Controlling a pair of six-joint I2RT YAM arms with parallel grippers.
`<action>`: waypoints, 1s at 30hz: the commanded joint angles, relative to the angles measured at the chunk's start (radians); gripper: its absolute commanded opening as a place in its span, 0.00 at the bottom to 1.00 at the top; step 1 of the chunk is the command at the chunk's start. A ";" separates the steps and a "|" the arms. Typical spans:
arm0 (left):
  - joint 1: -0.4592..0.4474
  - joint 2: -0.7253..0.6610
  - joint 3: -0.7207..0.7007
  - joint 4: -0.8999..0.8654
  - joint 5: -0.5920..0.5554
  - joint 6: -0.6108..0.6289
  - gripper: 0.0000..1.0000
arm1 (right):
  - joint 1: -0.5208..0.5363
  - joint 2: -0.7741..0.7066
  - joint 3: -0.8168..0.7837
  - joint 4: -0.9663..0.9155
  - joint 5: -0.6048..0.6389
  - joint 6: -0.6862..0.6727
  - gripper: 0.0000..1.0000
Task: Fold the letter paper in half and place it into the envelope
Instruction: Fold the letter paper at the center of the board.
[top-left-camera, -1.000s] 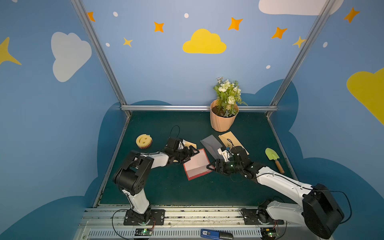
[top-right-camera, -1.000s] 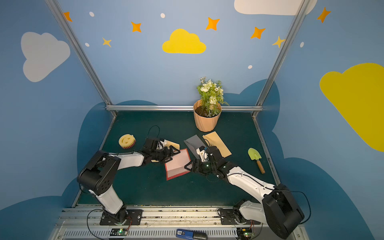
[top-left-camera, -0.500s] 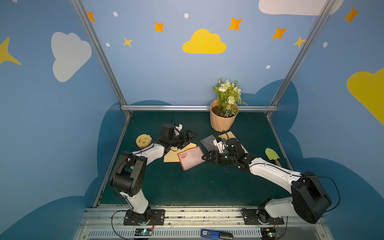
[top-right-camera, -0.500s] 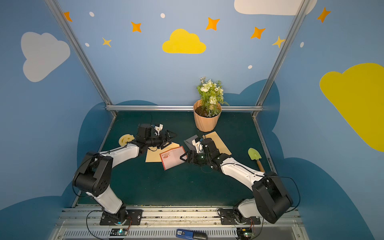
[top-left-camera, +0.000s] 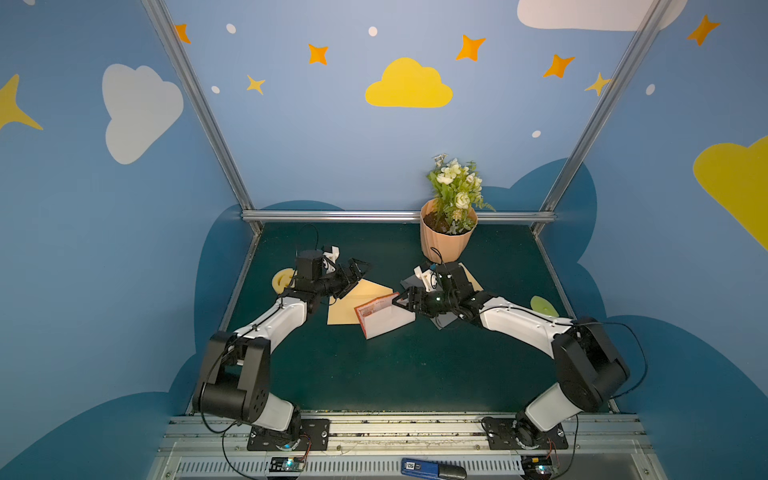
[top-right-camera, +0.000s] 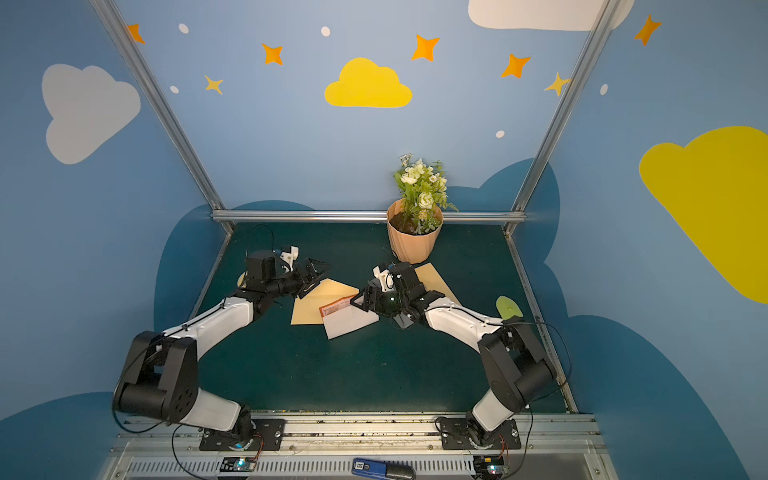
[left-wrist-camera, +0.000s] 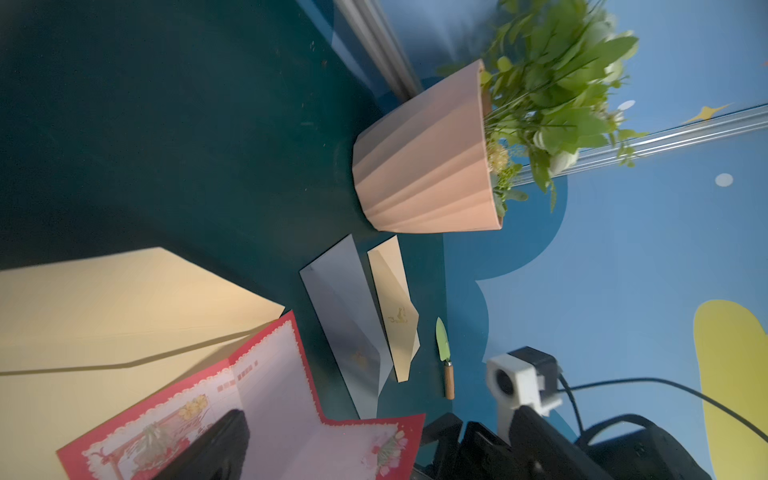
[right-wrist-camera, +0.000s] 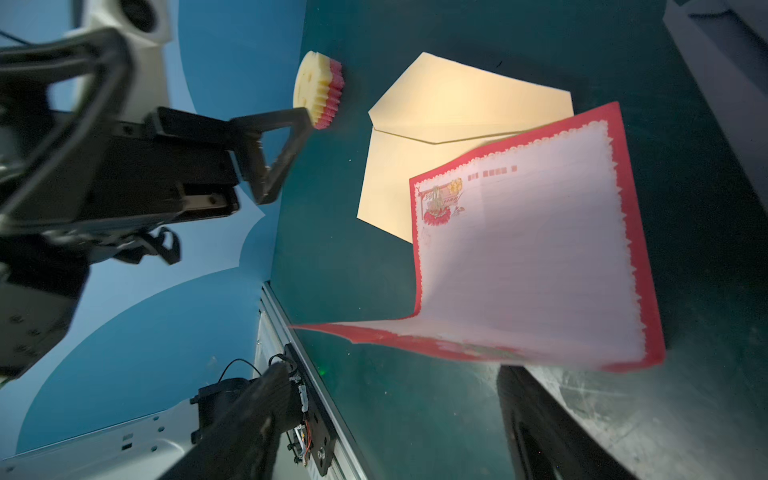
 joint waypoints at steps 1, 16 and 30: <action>0.009 -0.062 -0.034 -0.093 -0.049 0.055 0.99 | 0.007 0.075 0.054 0.006 -0.012 -0.026 0.78; -0.096 -0.325 -0.200 -0.173 -0.136 0.001 1.00 | 0.017 0.337 0.204 -0.067 0.032 -0.064 0.76; -0.276 0.033 -0.121 0.067 -0.156 -0.076 1.00 | -0.011 0.262 0.133 -0.090 0.074 -0.067 0.66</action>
